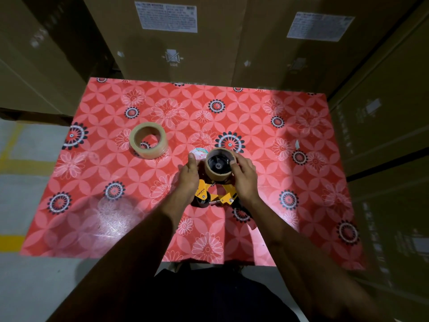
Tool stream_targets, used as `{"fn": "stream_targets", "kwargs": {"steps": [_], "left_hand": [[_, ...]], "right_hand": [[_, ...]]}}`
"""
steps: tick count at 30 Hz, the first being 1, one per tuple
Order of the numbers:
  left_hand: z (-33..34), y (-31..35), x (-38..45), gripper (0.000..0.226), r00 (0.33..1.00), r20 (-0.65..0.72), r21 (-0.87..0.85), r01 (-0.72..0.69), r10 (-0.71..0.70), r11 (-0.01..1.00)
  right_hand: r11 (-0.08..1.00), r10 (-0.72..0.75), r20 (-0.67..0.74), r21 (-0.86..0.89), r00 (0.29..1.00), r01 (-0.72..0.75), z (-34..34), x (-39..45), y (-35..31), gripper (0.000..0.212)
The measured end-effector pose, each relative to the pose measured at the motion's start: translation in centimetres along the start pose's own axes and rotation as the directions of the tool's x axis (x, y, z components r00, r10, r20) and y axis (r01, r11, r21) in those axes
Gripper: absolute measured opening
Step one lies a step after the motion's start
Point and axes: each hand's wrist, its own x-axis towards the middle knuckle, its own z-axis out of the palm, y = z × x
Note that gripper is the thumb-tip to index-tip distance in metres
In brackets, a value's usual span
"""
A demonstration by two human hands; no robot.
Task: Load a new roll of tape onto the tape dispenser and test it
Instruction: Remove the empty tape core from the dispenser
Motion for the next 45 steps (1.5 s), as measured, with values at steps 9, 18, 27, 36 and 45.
{"fn": "stream_targets", "kwargs": {"steps": [9, 18, 27, 36, 45], "left_hand": [[-0.2, -0.1, -0.1, 0.112, 1.000, 0.015, -0.024, -0.023, 0.024, 0.999], [-0.3, -0.2, -0.7, 0.059, 0.992, 0.061, -0.160, -0.097, 0.108, 0.982], [-0.4, -0.2, -0.6, 0.054, 0.973, 0.074, -0.105, -0.212, 0.220, 0.972], [-0.3, 0.3, -1.0, 0.056, 0.965, 0.079, -0.123, -0.239, 0.250, 0.963], [-3.2, -1.3, 0.0, 0.009, 0.948, 0.106, 0.158, -0.314, 0.300, 0.936]], "right_hand": [[1.000, -0.017, 0.023, 0.014, 1.000, 0.016, -0.3, 0.0, 0.3, 0.028], [0.996, 0.001, 0.069, 0.086, 0.998, -0.007, -0.8, -0.1, 0.3, 0.040], [0.973, -0.136, 0.047, -0.179, 0.990, 0.142, 0.0, -0.6, -0.7, 0.087], [0.963, 0.069, 0.019, 0.258, 0.997, -0.072, -1.2, -0.5, -1.3, 0.077], [0.936, 0.060, -0.215, -0.327, 0.975, -0.130, -7.6, 4.2, -1.0, 0.094]]}}
